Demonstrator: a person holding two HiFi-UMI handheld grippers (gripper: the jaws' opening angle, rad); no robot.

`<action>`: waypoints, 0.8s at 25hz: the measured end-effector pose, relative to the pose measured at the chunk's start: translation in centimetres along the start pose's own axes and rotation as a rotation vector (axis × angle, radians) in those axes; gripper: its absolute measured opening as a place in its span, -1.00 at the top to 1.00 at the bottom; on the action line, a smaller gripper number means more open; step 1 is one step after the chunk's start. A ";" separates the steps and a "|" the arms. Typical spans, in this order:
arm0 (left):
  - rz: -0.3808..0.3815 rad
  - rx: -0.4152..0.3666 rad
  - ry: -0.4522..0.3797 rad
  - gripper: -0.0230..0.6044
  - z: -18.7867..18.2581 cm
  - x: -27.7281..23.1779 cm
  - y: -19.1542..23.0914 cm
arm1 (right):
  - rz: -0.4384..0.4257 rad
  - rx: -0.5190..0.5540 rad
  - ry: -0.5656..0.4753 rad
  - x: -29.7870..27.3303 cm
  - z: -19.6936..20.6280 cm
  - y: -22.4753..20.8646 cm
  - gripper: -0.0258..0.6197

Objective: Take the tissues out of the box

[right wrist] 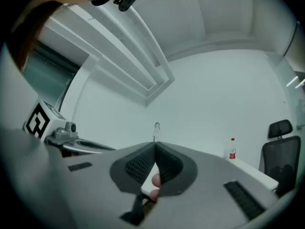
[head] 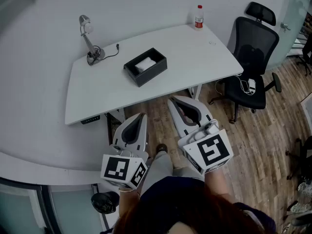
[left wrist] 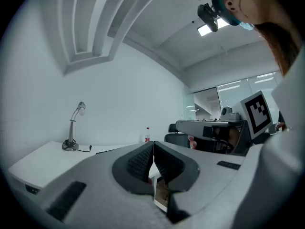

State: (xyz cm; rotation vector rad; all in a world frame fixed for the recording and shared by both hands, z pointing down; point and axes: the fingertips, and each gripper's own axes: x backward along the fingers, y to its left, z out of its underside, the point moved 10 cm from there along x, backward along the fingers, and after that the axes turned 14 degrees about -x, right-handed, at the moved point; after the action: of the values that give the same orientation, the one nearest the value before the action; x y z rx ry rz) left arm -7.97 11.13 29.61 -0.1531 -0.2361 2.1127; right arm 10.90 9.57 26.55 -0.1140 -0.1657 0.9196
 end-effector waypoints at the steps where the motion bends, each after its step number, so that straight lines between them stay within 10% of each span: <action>1: -0.001 0.001 0.000 0.86 0.1 -0.3 0.2 | -0.008 -0.009 0.000 -0.2 0.0 -0.2 0.87; 20: -0.014 0.028 0.002 0.86 1.3 -4.6 5.1 | -0.023 0.030 0.036 -7.0 0.3 -2.4 0.86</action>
State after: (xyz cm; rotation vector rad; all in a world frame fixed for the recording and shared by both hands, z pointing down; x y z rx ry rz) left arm -10.05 4.43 29.74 -0.1363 -0.2060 2.1011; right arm 8.56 2.59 26.60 -0.1005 -0.1192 0.8962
